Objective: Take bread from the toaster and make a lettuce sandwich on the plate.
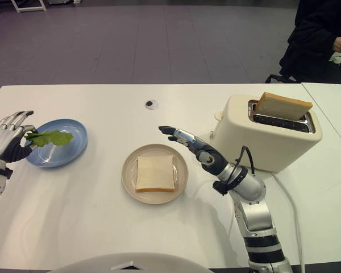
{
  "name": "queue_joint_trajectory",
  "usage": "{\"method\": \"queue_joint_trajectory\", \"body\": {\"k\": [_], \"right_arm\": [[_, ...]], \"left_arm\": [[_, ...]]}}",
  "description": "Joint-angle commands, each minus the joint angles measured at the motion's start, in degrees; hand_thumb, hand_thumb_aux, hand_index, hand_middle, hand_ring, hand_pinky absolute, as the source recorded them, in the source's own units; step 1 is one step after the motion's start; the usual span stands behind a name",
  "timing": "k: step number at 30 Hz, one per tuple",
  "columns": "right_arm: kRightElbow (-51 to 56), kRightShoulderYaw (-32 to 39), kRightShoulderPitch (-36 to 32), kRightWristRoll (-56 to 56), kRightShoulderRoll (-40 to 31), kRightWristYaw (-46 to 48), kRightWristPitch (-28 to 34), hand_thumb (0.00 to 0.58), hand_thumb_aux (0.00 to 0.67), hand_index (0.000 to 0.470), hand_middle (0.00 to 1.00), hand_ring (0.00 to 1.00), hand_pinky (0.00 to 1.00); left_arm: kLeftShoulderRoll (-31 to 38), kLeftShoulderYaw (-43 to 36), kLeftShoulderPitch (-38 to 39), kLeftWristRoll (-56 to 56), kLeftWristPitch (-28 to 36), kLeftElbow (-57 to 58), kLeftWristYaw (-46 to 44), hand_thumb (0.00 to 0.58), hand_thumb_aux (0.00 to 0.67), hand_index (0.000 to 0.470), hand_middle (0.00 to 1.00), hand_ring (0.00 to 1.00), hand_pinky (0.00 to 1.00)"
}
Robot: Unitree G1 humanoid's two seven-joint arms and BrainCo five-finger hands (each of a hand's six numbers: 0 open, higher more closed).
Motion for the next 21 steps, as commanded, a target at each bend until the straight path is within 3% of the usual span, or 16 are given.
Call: {"method": "queue_joint_trajectory", "body": {"k": [1,6,11,16,21], "right_arm": [[1.0,-0.9,-0.6,0.0,0.1,-0.2,-0.3,0.000,0.000,0.000,0.00,0.00,0.00],[1.6,-2.6,-0.2,0.7,0.1,-0.6,-0.5,0.000,0.000,0.000,0.00,0.00,0.00],[2.8,-3.2,-0.3,0.6,0.7,-0.9,-0.8,0.000,0.000,0.000,0.00,0.00,0.00],[3.0,-3.7,-0.7,0.8,1.0,-1.5,-0.9,0.000,0.000,0.000,0.00,0.00,0.00],[3.0,-2.9,-1.5,0.8,1.3,-1.3,-0.7,0.000,0.000,0.000,0.00,0.00,0.00]], "left_arm": [[-1.4,4.2,2.7,-4.3,0.8,-13.7,-4.5,0.580,0.670,0.470,0.00,0.00,0.00],[-8.2,3.6,2.2,-7.2,5.3,-30.2,-11.0,0.580,0.670,0.470,0.00,0.00,0.00],[-20.3,-7.6,-2.3,-4.5,9.4,-38.8,-17.2,0.580,0.670,0.470,0.00,0.00,0.00],[-28.6,-19.8,-5.8,6.6,8.0,-32.2,-16.2,0.580,0.670,0.470,0.00,0.00,0.00],[-29.5,-28.4,-5.0,18.7,5.9,-20.8,-11.0,0.580,0.670,0.470,0.00,0.00,0.00]]}}
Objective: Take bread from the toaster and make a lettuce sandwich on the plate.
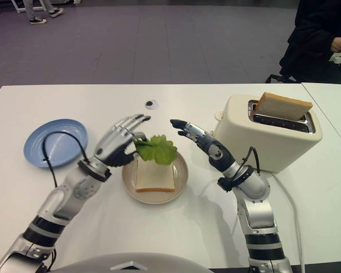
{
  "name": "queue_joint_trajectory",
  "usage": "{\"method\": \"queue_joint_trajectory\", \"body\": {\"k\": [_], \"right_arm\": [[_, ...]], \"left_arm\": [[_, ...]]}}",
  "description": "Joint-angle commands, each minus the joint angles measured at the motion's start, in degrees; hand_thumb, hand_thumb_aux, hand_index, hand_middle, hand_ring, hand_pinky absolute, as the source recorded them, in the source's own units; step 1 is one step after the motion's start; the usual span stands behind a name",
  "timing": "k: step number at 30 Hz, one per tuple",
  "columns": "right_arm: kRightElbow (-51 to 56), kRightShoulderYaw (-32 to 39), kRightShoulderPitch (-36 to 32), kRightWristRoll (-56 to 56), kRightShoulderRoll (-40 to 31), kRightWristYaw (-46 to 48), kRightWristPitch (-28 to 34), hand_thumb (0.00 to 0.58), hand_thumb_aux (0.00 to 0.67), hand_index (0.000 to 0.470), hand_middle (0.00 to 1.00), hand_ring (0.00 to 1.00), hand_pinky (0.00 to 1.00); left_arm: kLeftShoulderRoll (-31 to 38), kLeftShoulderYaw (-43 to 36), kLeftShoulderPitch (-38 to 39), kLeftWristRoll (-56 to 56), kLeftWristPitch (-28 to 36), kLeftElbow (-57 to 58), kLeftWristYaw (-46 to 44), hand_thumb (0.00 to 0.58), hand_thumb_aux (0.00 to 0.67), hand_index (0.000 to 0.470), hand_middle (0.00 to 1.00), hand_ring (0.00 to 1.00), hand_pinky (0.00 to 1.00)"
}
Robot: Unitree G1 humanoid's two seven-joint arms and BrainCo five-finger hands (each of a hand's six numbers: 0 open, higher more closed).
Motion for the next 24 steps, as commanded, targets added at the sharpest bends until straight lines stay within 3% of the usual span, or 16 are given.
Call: {"method": "queue_joint_trajectory", "body": {"k": [1,11,24], "right_arm": [[-0.1,0.4,-0.8,0.2,0.4,0.3,0.3,0.000,0.000,0.000,0.00,0.00,0.00],[0.6,1.4,-1.8,0.1,0.8,1.2,0.6,0.000,0.000,0.000,0.00,0.00,0.00],[0.8,1.1,-1.7,0.1,0.7,1.4,0.6,0.000,0.000,0.000,0.00,0.00,0.00]], "left_arm": [[0.9,-4.6,1.1,7.4,-0.8,7.4,3.3,0.580,0.670,0.470,0.00,0.00,0.00],[3.9,-0.5,4.2,6.8,-2.7,3.6,8.4,0.580,0.670,0.470,0.00,0.00,0.00],[4.1,-1.4,8.1,8.7,-4.8,-0.8,8.8,0.580,0.670,0.470,0.00,0.00,0.00]]}}
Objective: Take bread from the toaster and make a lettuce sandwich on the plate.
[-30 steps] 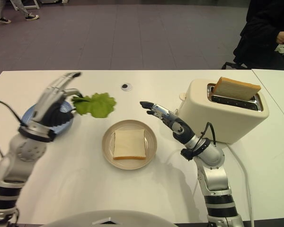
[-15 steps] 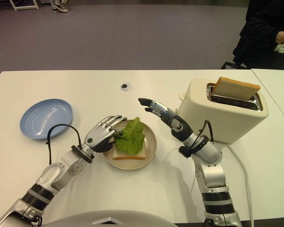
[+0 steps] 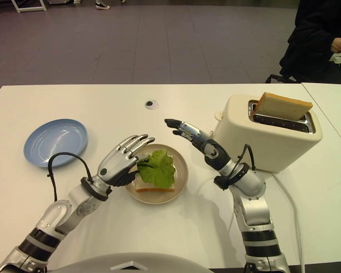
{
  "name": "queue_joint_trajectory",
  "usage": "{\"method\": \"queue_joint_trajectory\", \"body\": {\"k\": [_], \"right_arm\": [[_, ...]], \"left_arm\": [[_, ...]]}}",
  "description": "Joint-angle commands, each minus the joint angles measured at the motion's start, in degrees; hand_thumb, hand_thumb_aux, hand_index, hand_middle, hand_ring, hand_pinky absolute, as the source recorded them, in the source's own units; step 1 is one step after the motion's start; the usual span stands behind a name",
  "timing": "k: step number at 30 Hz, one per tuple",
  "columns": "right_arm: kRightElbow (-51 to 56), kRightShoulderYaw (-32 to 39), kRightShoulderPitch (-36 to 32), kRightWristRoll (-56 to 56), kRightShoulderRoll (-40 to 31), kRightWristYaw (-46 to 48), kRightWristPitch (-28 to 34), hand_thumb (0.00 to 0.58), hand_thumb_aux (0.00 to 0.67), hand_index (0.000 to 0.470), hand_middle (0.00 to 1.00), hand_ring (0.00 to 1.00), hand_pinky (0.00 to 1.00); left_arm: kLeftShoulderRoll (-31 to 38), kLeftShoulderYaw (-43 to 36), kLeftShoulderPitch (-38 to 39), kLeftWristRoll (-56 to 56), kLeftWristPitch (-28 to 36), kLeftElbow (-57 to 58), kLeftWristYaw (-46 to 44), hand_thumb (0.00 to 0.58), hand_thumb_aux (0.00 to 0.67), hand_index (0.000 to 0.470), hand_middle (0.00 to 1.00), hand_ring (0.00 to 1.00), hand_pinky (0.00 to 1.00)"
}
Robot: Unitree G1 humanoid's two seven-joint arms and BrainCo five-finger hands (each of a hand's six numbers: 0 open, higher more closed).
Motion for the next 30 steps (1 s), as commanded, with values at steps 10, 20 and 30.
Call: {"method": "queue_joint_trajectory", "body": {"k": [10,20,30], "right_arm": [[0.2,-0.1,0.0,0.2,-0.2,0.5,0.6,0.000,0.000,0.000,0.00,0.00,0.00],[-0.3,-0.2,0.1,0.7,-0.3,0.8,1.0,0.000,0.000,0.000,0.00,0.00,0.00],[-0.9,-4.6,-2.2,-0.1,-3.1,0.0,-0.1,0.000,0.000,0.000,0.00,0.00,0.00]], "left_arm": [[2.0,1.2,-0.8,1.2,-0.4,6.5,1.2,0.580,0.670,0.470,0.00,0.00,0.00],[2.5,1.6,0.4,0.1,-2.7,4.4,1.5,0.000,0.000,0.000,0.00,0.00,0.00],[4.4,8.3,7.9,-6.2,-4.5,-6.7,-0.2,0.000,0.000,0.000,0.00,0.00,0.00]]}}
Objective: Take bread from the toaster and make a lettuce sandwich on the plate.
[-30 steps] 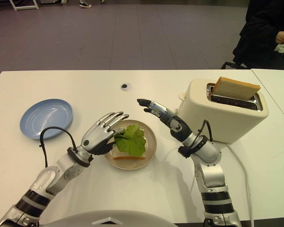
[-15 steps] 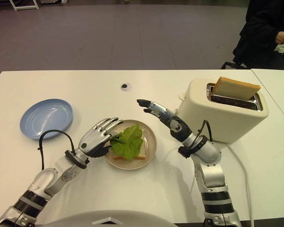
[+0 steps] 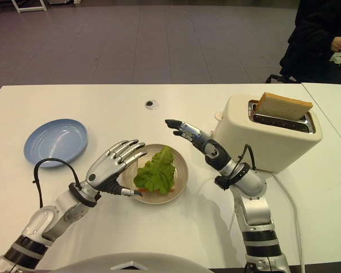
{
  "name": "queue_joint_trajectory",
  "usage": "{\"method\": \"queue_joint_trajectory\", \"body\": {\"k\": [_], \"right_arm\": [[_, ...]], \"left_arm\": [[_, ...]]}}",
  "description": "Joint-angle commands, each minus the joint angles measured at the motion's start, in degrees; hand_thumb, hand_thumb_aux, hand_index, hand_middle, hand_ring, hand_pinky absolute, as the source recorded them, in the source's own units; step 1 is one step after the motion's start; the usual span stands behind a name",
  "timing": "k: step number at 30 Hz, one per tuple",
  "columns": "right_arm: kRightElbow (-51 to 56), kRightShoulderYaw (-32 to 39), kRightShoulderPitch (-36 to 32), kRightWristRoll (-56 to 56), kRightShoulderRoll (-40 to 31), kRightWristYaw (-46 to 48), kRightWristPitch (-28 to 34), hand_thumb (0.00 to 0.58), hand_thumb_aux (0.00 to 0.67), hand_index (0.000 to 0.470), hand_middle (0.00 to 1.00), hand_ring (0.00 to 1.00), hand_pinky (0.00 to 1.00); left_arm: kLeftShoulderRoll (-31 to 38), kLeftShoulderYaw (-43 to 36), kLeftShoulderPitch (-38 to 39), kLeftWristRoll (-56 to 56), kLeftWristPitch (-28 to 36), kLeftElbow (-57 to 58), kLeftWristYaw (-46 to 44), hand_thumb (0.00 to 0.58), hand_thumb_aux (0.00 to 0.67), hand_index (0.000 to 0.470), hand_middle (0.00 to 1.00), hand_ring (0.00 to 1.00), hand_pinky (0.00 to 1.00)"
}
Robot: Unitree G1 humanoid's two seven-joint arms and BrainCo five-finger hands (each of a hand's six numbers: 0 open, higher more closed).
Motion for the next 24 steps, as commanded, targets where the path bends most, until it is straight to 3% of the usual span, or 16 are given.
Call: {"method": "queue_joint_trajectory", "body": {"k": [1,3,6,10,15,17,18,19,21,24], "right_arm": [[-0.9,-5.9,-3.8,-2.4,-4.9,-1.2,-2.1,0.000,0.000,0.000,0.00,0.00,0.00],[0.6,-12.3,-8.0,-6.5,-10.9,-2.9,-4.9,0.000,0.000,0.000,0.00,0.00,0.00],[12.7,-18.6,-15.2,-15.7,-23.6,-5.0,-11.9,0.000,0.000,0.000,0.00,0.00,0.00],[39.9,-13.7,-22.2,-37.4,-39.1,-18.0,-22.2,0.000,0.000,0.000,0.00,0.00,0.00],[61.8,-5.2,-30.2,-47.6,-42.2,-29.3,-23.4,0.000,0.000,0.000,0.00,0.00,0.00],[66.5,-3.1,-32.5,-47.9,-41.2,-30.8,-24.8,0.322,0.223,0.157,0.00,0.00,0.00],[68.2,-2.1,-33.3,-48.0,-40.6,-31.3,-25.4,0.466,0.373,0.262,0.00,0.00,0.00],[69.6,-0.9,-34.1,-48.4,-40.0,-31.9,-26.0,0.524,0.462,0.324,0.00,0.00,0.00],[71.2,1.0,-34.9,-48.1,-38.8,-31.9,-27.5,0.564,0.560,0.393,0.00,0.00,0.00],[72.4,2.5,-35.4,-46.8,-38.0,-31.4,-29.6,0.566,0.565,0.396,0.00,0.00,0.00]], "left_arm": [[-0.9,3.2,4.4,-7.2,0.0,-6.0,-2.6,0.000,0.000,0.000,0.00,0.00,0.00],[-3.7,3.9,6.8,-16.3,0.4,-8.0,-5.0,0.000,0.000,0.000,0.00,0.00,0.00],[-7.7,3.9,10.2,-30.4,1.0,-9.3,-8.6,0.000,0.000,0.000,0.00,0.00,0.00],[-10.3,4.7,12.3,-38.4,1.4,-11.1,-11.9,0.000,0.000,0.000,0.00,0.00,0.00],[-12.0,4.1,13.1,-41.0,1.5,-11.5,-15.2,0.000,0.000,0.000,0.00,0.00,0.00],[-12.8,3.7,13.3,-40.9,1.5,-11.7,-16.4,0.000,0.000,0.000,0.00,0.00,0.00],[-13.1,3.6,13.3,-40.8,1.4,-11.7,-17.0,0.000,0.000,0.000,0.00,0.00,0.00],[-13.4,3.5,13.4,-40.6,1.4,-11.7,-17.5,0.000,0.000,0.000,0.00,0.00,0.00],[-13.8,3.7,13.6,-40.4,1.3,-11.6,-18.4,0.000,0.000,0.000,0.00,0.00,0.00],[-14.3,4.1,13.7,-40.4,1.0,-11.0,-19.4,0.000,0.000,0.000,0.00,0.00,0.00]]}}
